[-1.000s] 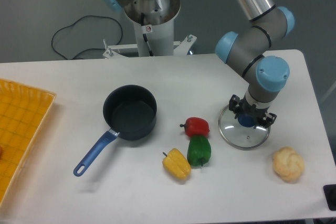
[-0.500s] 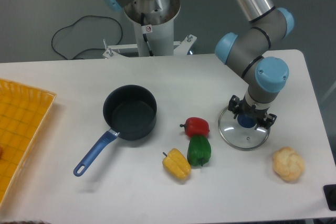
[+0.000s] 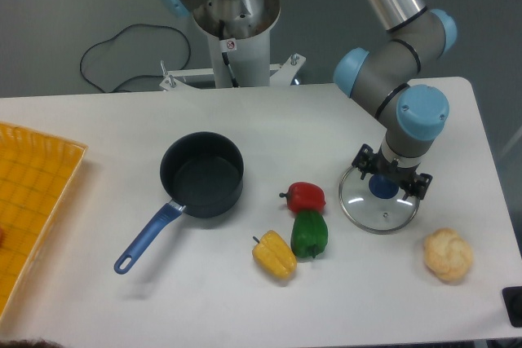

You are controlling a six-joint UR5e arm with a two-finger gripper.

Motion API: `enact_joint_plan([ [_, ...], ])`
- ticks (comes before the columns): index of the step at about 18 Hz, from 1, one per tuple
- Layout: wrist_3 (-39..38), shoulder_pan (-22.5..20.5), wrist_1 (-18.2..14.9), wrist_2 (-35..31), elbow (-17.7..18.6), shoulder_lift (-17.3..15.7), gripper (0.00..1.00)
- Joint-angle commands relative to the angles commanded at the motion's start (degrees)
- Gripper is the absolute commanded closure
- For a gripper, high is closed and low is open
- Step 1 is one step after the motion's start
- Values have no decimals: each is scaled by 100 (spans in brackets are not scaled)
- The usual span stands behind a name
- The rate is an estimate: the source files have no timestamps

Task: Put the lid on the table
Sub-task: 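Open the gripper and lift it up off the lid knob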

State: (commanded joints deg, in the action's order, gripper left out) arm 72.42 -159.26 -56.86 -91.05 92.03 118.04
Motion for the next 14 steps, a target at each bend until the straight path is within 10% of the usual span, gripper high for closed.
enact_joint_plan([
  [14,544,-26,-517,114,-667,-317,0],
])
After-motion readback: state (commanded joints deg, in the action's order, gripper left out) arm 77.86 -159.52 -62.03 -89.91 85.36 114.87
